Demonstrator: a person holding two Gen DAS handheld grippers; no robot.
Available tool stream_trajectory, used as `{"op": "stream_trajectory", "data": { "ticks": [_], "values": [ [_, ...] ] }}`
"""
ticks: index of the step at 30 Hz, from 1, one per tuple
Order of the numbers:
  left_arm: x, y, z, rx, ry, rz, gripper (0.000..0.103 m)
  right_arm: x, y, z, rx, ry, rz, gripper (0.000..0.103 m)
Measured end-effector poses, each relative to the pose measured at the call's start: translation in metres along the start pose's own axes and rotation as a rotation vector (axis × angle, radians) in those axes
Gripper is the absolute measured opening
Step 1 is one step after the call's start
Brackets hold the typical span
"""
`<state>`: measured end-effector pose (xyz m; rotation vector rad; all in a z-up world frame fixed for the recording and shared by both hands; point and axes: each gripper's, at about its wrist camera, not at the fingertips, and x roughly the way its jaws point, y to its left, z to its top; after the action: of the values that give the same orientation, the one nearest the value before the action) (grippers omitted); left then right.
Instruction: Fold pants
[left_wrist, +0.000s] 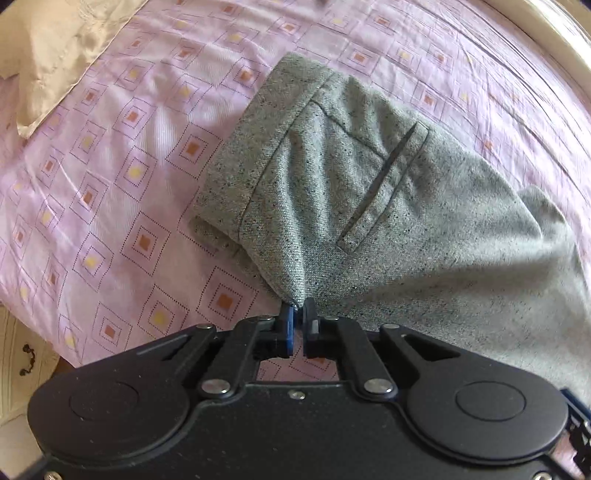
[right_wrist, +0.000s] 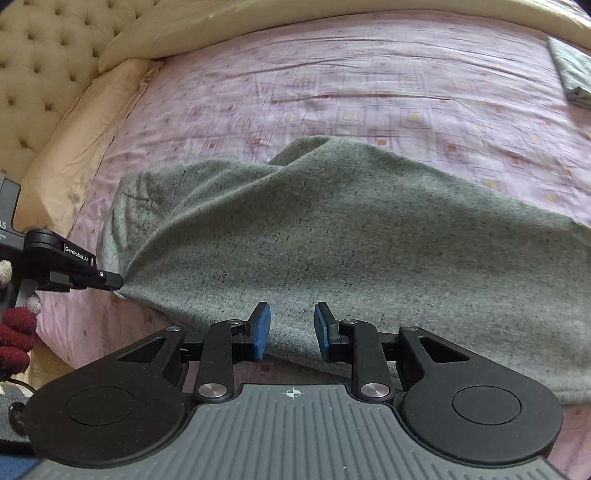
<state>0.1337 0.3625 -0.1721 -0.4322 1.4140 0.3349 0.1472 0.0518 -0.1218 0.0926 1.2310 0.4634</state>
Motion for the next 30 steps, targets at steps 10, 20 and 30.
{"op": "stream_trajectory", "data": {
  "ticks": [10, 20, 30],
  "values": [
    [0.000, -0.008, -0.008, 0.156, 0.042, 0.023, 0.015, 0.083, 0.006, -0.004, -0.045, 0.251, -0.042, 0.026],
    [-0.073, -0.069, 0.036, 0.495, -0.197, -0.008, 0.032, 0.026, -0.008, 0.005, 0.021, 0.049, 0.000, 0.026],
    [0.022, -0.073, 0.057, 0.516, -0.075, 0.122, 0.039, 0.024, -0.037, 0.113, 0.002, -0.080, -0.029, 0.027]
  ]
}}
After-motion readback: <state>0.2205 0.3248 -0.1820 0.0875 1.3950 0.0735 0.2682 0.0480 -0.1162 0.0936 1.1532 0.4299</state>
